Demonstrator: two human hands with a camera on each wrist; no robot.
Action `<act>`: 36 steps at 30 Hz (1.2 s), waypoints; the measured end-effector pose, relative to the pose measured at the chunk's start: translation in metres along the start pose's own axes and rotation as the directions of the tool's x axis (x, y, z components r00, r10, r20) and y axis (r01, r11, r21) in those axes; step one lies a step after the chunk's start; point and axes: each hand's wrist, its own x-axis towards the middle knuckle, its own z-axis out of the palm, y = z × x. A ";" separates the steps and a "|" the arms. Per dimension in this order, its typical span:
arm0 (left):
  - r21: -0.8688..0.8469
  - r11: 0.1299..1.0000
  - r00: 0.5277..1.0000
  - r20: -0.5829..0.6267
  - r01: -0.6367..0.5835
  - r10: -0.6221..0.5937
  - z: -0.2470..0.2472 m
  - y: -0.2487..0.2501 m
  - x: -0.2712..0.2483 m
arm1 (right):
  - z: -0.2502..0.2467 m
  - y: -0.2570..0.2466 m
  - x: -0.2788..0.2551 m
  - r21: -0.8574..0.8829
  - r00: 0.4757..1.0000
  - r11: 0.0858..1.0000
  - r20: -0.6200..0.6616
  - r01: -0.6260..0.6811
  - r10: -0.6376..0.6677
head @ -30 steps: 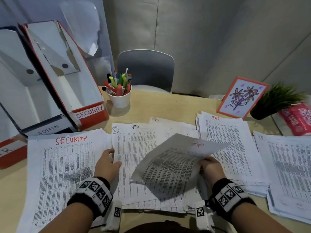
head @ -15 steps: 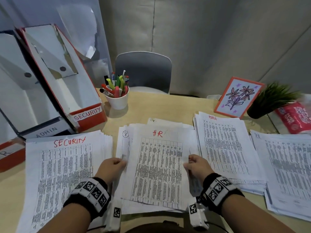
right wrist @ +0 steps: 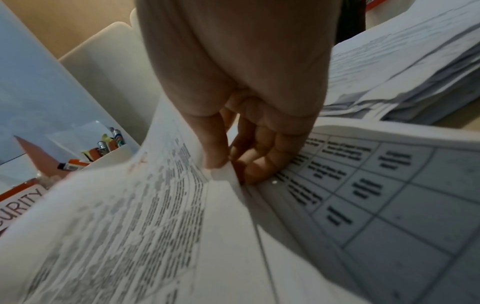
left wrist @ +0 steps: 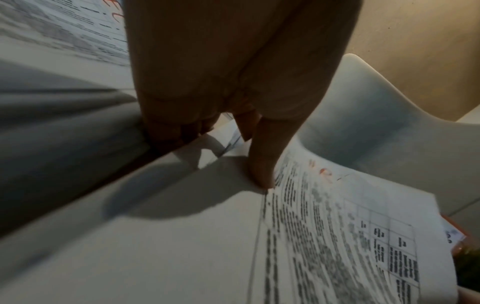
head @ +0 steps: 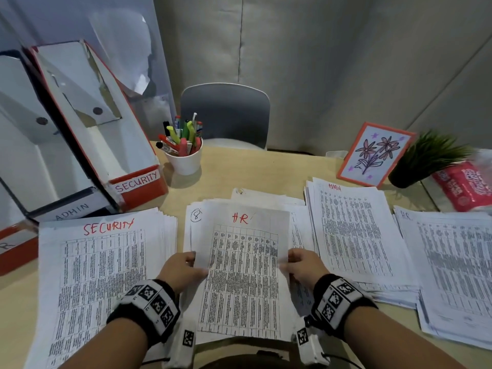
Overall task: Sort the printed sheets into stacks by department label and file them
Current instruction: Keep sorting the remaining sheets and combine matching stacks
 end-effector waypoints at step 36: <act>-0.142 0.989 0.967 -0.255 -0.037 0.000 -0.008 -0.020 0.014 | -0.023 0.003 -0.008 0.456 0.979 0.872 0.172 -0.177 0.109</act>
